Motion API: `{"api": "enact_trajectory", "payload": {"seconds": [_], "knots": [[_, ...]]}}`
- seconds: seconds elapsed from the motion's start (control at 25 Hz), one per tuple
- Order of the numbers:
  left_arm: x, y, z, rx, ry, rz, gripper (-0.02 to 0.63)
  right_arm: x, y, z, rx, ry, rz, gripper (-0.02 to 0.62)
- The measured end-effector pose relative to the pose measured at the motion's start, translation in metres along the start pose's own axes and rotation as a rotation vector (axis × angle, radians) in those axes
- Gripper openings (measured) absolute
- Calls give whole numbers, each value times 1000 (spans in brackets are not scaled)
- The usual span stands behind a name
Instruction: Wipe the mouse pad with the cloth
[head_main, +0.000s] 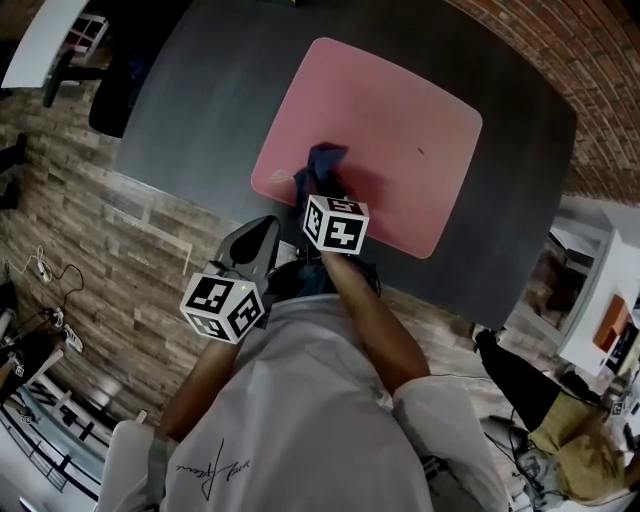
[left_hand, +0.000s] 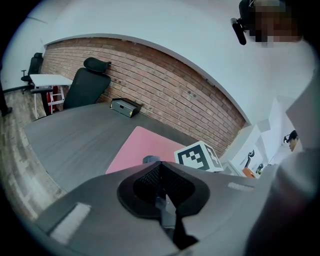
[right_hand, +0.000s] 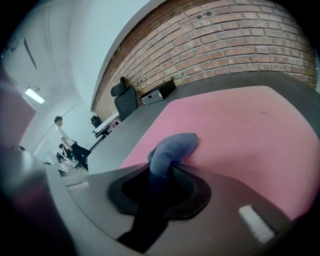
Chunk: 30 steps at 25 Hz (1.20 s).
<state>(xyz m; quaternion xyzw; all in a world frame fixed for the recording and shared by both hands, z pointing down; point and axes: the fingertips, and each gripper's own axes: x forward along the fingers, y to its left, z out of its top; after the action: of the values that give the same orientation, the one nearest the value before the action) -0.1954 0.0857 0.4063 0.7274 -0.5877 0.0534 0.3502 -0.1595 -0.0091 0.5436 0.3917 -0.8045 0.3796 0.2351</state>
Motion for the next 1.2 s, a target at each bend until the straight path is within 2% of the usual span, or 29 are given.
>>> {"api": "enact_trajectory", "payload": {"seconds": [0.64, 0.88, 1.2], "knots": [[16, 6, 0, -10, 49, -2, 5, 24, 13, 20, -21, 1, 46, 69], [22, 12, 10, -14, 61, 7, 6, 33, 15, 29, -20, -2, 48, 69], [24, 20, 1, -23, 81, -12, 6, 42, 14, 42, -14, -14, 39, 71]]}}
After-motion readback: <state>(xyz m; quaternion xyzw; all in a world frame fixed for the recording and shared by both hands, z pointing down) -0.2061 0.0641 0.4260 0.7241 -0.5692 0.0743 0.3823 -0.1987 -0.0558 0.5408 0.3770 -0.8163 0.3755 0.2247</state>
